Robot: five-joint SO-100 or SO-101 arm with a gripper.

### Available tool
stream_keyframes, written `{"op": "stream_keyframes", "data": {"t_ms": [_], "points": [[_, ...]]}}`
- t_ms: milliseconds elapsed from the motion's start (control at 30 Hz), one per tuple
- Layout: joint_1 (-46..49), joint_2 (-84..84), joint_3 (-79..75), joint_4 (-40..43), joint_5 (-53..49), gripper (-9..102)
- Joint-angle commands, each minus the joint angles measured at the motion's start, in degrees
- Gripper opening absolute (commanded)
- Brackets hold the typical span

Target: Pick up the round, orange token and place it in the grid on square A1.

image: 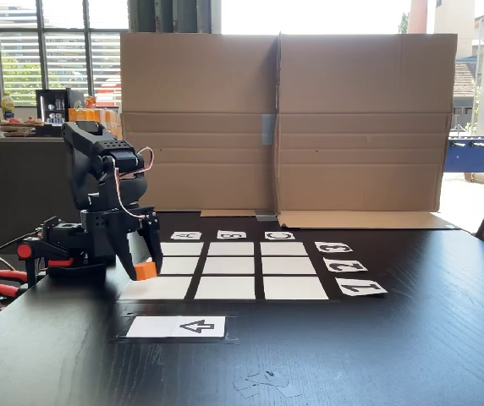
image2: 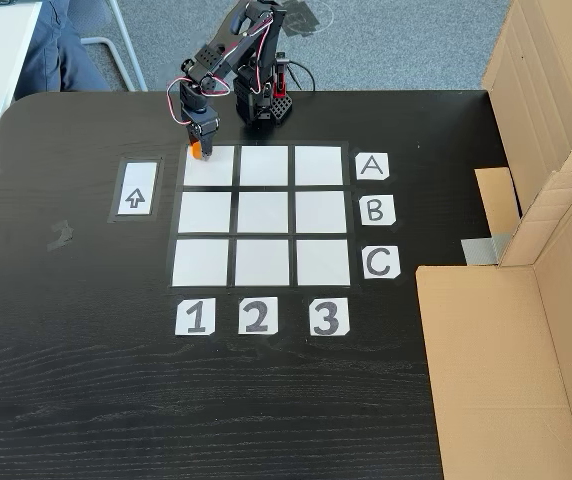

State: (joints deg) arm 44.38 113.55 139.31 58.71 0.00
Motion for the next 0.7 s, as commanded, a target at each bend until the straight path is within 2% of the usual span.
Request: {"op": "stream_keyframes", "data": {"t_ms": [0,667], "points": [[-0.70,-0.70,0.35,-1.76,0.35,12],[-4.75,-0.97,2.29,-2.29,0.35,12]]}}
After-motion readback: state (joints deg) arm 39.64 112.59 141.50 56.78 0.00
